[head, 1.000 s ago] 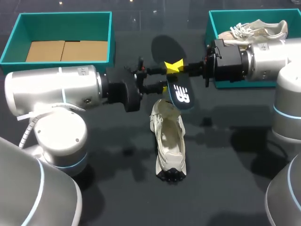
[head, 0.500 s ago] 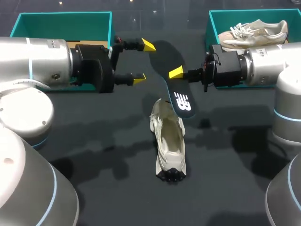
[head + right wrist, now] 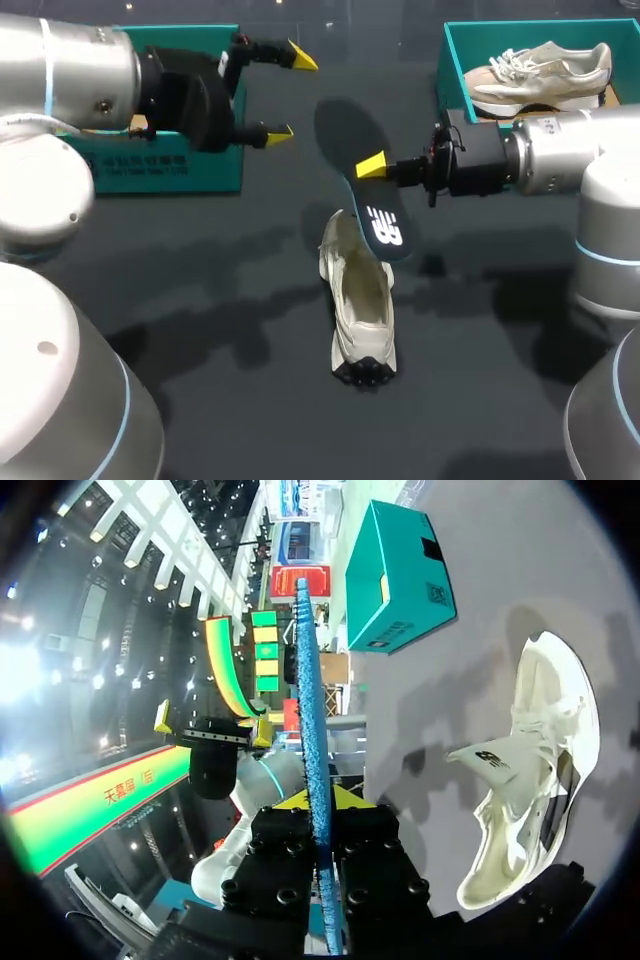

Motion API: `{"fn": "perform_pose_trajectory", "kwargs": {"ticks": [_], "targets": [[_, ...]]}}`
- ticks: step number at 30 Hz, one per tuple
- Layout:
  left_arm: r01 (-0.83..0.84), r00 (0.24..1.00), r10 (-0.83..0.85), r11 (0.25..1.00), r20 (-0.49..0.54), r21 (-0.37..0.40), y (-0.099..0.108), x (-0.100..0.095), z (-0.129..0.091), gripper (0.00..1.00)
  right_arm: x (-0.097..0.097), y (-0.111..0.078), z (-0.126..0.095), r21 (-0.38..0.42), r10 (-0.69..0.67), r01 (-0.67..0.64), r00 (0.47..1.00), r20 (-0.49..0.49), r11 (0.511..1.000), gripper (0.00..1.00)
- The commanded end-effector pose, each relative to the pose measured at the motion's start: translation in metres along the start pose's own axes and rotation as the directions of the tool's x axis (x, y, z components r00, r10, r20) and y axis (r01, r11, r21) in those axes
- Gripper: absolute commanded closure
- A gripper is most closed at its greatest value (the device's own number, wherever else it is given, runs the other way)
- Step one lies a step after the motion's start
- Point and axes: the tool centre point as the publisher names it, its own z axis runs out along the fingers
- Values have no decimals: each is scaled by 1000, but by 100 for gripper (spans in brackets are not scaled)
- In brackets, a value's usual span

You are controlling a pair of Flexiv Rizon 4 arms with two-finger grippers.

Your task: Take the shoe out of the shoebox, open the shoe tongue, remove and reinsert the insole, then place the shoe into the shoebox

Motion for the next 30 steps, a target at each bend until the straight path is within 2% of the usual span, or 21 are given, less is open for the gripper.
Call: {"fn": "perform_pose_trajectory", "kwargs": {"ticks": [1,10,11,13,15,16,18,27,28,30], "targets": [[-78,922,61,997,-382,-29,5,-14,13,0,-7,-5,1,-10,-1,1,1000,-12,1000,100],[-81,919,67,996,-388,-21,7,-16,13,0,-7,-5,1,-10,-1,1,1000,-12,1000,100],[-108,923,98,994,-373,-5,10,-23,10,0,-7,-5,1,-10,-1,1,1000,-12,1000,100],[-128,901,125,992,-416,22,14,-34,9,0,-7,-5,1,-10,-1,1,1000,-12,1000,100],[-159,845,192,981,-500,107,17,-45,12,0,-7,-5,1,-10,-1,1,1000,-12,1000,100],[-186,823,204,979,-530,88,18,-47,14,0,-7,-5,1,-10,-1,1,1000,-12,1000,100],[-207,733,101,975,-672,-79,24,-52,21,0,-7,-5,1,-10,-1,1,1000,-12,1000,100],[-207,733,101,975,-672,-79,24,-52,21,0,-7,-5,1,-10,-1,1,1000,-12,1000,100],[-192,715,96,979,-693,-62,25,-54,24,0,-7,-5,1,-10,-1,1,1000,-12,1000,100],[-167,679,135,986,-721,28,26,-58,30,0,-7,-5,1,-10,-1,1,1000,-12,1000,100]]}}
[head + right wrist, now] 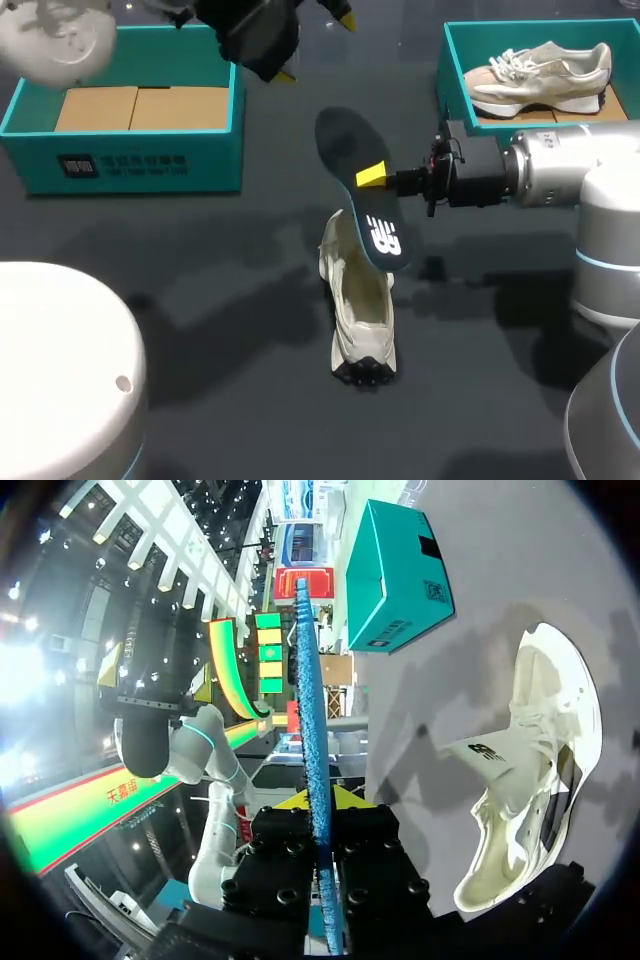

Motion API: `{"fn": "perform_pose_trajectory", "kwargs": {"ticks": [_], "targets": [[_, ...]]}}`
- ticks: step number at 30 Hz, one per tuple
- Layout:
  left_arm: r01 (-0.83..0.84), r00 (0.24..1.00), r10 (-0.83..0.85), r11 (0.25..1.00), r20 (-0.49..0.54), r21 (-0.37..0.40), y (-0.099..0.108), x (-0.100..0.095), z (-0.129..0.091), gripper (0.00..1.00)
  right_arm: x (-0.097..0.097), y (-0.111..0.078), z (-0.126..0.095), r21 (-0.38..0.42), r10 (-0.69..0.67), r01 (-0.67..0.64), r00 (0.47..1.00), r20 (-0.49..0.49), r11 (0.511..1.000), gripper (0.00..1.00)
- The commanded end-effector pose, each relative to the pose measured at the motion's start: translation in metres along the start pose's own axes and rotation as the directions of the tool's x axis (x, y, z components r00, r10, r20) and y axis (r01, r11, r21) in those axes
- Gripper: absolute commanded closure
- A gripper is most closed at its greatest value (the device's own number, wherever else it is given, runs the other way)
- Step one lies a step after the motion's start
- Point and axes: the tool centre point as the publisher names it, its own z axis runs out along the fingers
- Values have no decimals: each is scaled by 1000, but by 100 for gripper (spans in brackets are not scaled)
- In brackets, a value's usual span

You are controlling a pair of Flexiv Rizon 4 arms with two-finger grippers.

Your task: Take the shoe out of the shoebox, open the shoe tongue, remove and reinsert the insole, then place the shoe into the shoebox

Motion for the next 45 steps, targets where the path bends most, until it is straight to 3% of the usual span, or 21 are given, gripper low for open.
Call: {"fn": "perform_pose_trajectory", "kwargs": {"ticks": [1,3,7,20,29,39,45], "targets": [[2,932,44,992,-360,127,5,-15,7,0,-1,0,1,-1,0,0,1000,0,1000,100],[-9,917,98,974,-386,228,8,-18,13,0,-1,0,1,-1,0,0,1000,0,1000,100],[-38,897,161,956,-411,291,10,-23,19,0,-1,0,1,-1,0,0,1000,0,1000,100],[-129,787,278,947,-550,294,-8,-32,36,0,-1,0,1,-1,0,0,1000,0,1000,100],[-107,767,266,950,-584,293,-15,-29,47,0,-1,0,1,-1,0,0,1000,0,1000,100],[-87,795,249,949,-554,302,-17,-22,47,0,-1,0,1,-1,0,0,1000,0,1000,100],[-52,876,196,946,-440,320,-17,-10,38,0,-1,0,1,-1,0,0,1000,0,1000,100]]}}
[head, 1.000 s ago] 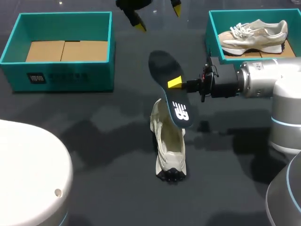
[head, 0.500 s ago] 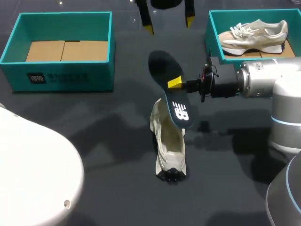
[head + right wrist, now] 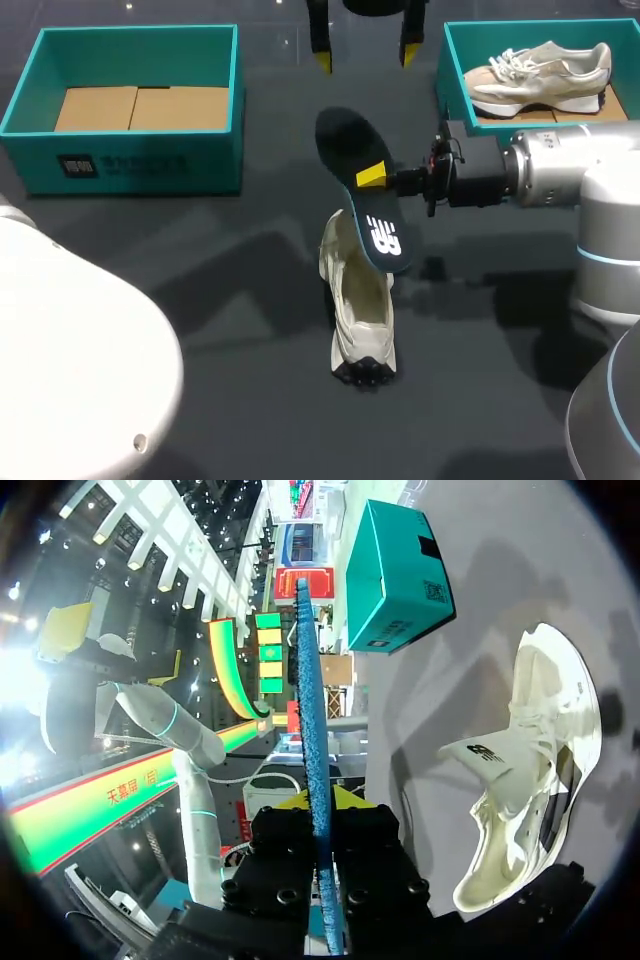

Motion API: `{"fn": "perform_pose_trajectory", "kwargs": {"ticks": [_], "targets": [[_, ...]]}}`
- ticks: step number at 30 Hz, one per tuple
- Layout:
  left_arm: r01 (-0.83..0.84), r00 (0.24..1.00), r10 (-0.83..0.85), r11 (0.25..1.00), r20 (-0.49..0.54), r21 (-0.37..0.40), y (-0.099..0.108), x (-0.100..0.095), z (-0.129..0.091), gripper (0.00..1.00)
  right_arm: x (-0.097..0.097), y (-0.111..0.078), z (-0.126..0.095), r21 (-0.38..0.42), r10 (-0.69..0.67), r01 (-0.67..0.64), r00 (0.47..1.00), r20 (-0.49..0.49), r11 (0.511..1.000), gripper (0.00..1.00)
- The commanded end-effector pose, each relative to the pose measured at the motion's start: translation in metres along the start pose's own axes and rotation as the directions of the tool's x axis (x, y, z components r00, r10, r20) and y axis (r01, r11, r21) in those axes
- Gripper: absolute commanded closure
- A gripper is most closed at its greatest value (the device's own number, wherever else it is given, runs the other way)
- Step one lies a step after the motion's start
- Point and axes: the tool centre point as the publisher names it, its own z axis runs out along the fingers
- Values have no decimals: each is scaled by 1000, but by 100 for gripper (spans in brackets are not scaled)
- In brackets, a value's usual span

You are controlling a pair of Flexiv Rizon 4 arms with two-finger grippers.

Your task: Take the shoe out of the shoebox, open the shoe tongue, remove and reinsert the insole, then place the shoe into the shoebox

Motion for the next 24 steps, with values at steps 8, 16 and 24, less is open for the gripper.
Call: {"fn": "perform_pose_trajectory", "kwargs": {"ticks": [8,16,24], "targets": [[46,899,-71,997,433,68,-10,41,-3,0,0,-1,1,-2,0,0,1000,1,1000,100],[55,782,-113,992,613,112,-20,52,-8,0,0,-1,1,-2,0,0,1000,1,1000,100],[42,768,-102,993,632,109,-21,53,-9,0,0,-1,1,-2,0,0,1000,1,1000,100]]}}
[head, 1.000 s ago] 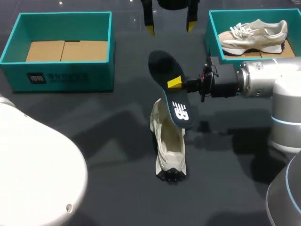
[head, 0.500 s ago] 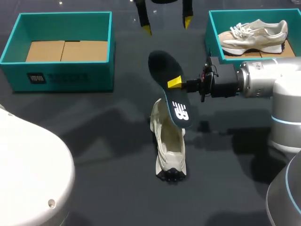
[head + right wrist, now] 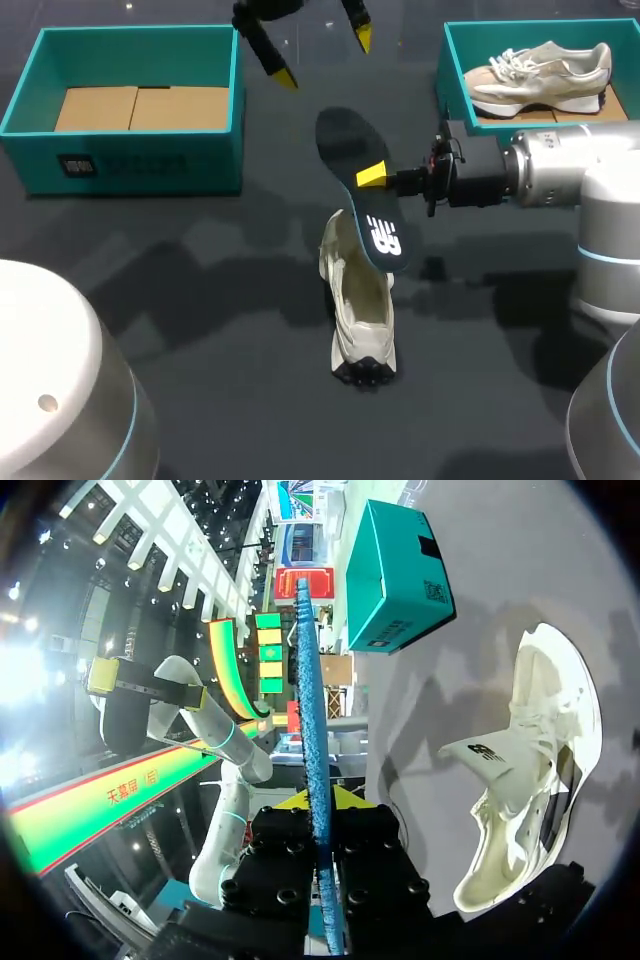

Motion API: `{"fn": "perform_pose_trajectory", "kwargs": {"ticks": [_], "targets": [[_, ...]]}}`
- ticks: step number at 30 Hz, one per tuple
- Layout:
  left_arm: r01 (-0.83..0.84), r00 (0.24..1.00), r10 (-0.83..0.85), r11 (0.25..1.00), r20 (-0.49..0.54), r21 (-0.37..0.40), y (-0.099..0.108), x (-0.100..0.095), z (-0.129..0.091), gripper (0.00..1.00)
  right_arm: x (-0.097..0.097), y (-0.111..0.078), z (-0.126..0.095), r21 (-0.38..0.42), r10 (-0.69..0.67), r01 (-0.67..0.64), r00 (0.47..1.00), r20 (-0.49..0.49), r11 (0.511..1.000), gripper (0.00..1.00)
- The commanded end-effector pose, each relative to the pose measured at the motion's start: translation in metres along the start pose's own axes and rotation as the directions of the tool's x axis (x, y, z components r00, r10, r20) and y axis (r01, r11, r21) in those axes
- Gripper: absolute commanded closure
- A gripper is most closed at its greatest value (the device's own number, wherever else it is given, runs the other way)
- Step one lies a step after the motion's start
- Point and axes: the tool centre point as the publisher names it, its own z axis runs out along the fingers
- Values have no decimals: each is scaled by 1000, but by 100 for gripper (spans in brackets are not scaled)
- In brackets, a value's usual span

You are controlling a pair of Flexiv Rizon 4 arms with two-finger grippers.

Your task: Take the shoe out of the shoebox, open the shoe tongue, remove and reinsert the insole, then place the shoe into the shoebox

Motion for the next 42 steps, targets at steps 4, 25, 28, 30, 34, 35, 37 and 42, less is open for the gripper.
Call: {"fn": "perform_pose_trajectory", "kwargs": {"ticks": [4,25,28,30,34,35,37,42], "targets": [[-1,964,3,1000,265,-8,-3,8,2,0,-1,0,1,-1,0,0,1000,1,1000,100],[-28,906,51,998,420,-62,-21,47,-19,0,-1,0,1,-1,0,0,1000,1,1000,100],[-28,906,51,998,420,-62,-21,47,-19,0,-1,0,1,-1,0,0,1000,1,1000,100],[-28,906,51,998,420,-62,-21,47,-19,0,-1,0,1,-1,0,0,1000,1,1000,100],[-28,906,51,998,420,-62,-21,47,-19,0,-1,0,1,-1,0,0,1000,1,1000,100],[-19,900,48,997,433,-73,-20,46,-15,0,-1,0,1,-1,0,0,1000,1,1000,100],[4,888,51,993,457,-119,-20,48,-10,0,-1,0,1,-1,0,0,1000,1,1000,100],[70,857,29,983,515,-172,-21,64,6,0,-1,0,1,-1,0,0,1000,1,1000,100]]}}
